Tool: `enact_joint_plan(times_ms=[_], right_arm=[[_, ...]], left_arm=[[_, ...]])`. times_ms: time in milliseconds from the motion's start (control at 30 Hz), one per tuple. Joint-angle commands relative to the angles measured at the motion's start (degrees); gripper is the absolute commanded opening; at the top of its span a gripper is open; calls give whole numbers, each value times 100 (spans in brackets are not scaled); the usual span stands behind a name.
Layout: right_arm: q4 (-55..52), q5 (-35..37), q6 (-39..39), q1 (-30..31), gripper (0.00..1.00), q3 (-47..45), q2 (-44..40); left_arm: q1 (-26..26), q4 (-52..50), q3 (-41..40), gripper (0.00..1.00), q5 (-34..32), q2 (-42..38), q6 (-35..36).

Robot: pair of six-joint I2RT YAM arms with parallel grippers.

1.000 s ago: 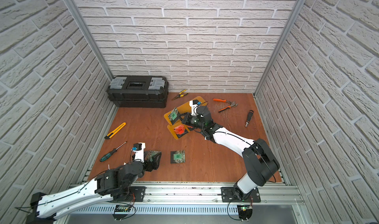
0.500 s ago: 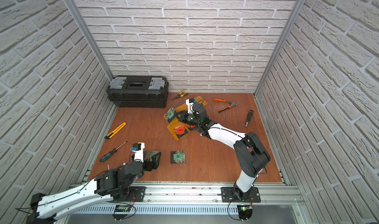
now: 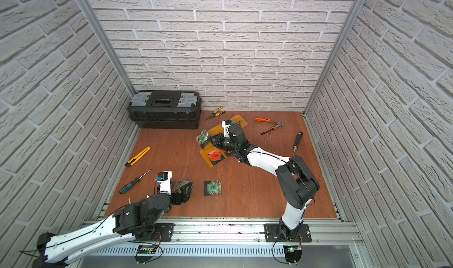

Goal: Place the tea bags on the shelf by color
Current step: Place the tea bag on the shelf.

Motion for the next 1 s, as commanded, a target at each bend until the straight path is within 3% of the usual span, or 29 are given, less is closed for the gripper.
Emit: enact_joint_plan(times_ms=[0,967], right_arm=[[-25,-26,80,-21,3,131,21],[-764,142,-148,-129,3,182,-184]], left_arm=[[47,-15,-82,98,-50,-90,-17],[107,83,-150,98,-11,-64,-57]])
